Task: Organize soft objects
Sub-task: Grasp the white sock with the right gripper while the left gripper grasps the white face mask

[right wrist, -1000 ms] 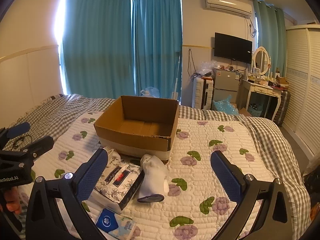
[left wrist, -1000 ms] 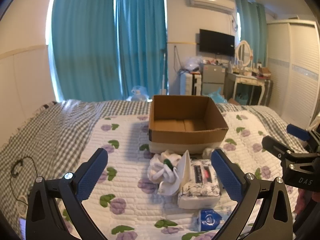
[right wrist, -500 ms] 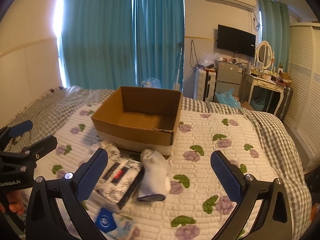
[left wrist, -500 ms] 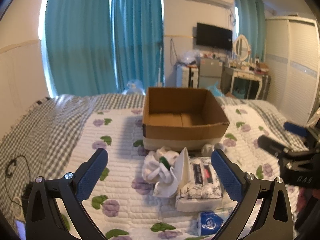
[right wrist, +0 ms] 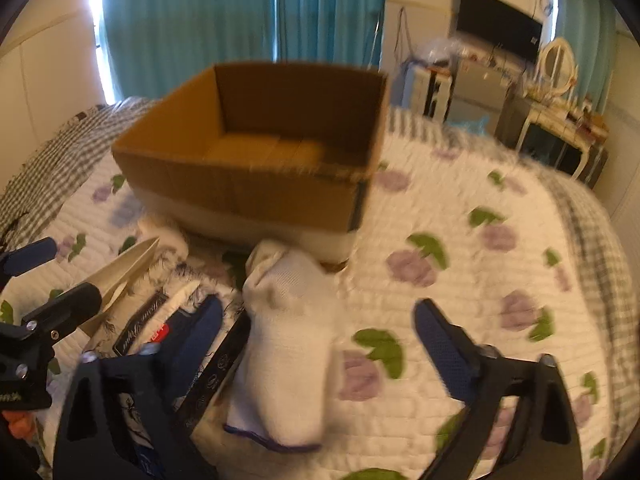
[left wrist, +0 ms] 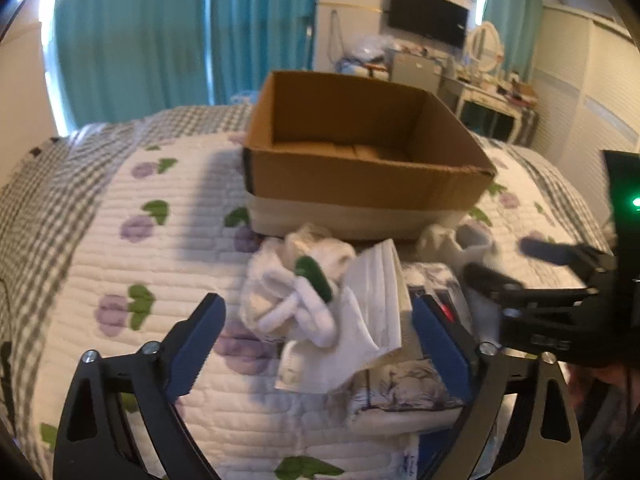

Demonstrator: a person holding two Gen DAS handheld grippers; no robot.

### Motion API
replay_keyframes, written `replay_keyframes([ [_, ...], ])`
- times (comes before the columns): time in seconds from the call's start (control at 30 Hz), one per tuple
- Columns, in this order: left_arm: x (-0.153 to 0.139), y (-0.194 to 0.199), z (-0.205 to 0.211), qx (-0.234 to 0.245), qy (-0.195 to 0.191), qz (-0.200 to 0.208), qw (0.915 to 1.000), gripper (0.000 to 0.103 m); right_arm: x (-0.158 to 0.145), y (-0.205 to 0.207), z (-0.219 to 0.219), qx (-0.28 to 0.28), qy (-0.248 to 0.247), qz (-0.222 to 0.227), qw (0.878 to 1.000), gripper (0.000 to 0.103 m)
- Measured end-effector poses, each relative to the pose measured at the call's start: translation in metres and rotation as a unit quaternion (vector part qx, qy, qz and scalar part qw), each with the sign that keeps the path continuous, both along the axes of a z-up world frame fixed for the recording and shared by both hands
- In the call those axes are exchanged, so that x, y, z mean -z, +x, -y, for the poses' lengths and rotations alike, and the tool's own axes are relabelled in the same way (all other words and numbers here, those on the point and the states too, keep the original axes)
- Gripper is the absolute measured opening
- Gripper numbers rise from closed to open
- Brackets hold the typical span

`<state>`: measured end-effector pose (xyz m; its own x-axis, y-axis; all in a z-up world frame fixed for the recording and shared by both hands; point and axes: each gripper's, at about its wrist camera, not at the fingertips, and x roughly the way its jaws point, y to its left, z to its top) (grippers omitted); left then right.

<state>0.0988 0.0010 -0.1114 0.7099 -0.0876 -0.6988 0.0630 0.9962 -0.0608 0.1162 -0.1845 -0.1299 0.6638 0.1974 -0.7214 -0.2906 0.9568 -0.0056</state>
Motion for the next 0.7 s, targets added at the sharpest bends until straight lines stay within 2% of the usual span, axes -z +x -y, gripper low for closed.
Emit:
replay_keyframes([
  [0.07,0.003,0.003,0.003,0.014,0.000,-0.005,0.9999,0.081,0.013,0.003,-0.001,-0.007,0.008,-0.024,1.000,0.061],
  [0.1,0.005,0.003,0.004,0.022,-0.002,-0.011,0.9997,0.071,0.018,0.004,-0.001,-0.009,0.011,-0.033,0.999,0.043],
  [0.17,0.011,0.005,0.007,0.034,-0.008,-0.030,0.9989,0.053,0.025,0.003,0.002,-0.015,0.029,-0.048,0.998,0.039],
  [0.3,0.016,0.002,0.006,0.053,-0.027,-0.052,0.9969,0.032,0.021,-0.006,0.011,-0.007,0.053,-0.042,0.998,0.033],
  [0.37,0.012,0.000,0.002,0.057,-0.036,-0.057,0.9961,0.013,0.015,-0.010,0.013,-0.007,0.055,-0.039,0.998,0.033],
  [0.47,0.003,-0.006,-0.003,0.053,-0.032,-0.056,0.9965,0.006,0.007,-0.019,0.015,-0.007,0.052,-0.035,0.998,0.032],
  [0.7,-0.041,-0.037,-0.019,0.041,-0.034,-0.019,0.9984,0.005,-0.025,-0.044,0.016,-0.006,0.041,-0.011,0.999,0.030],
])
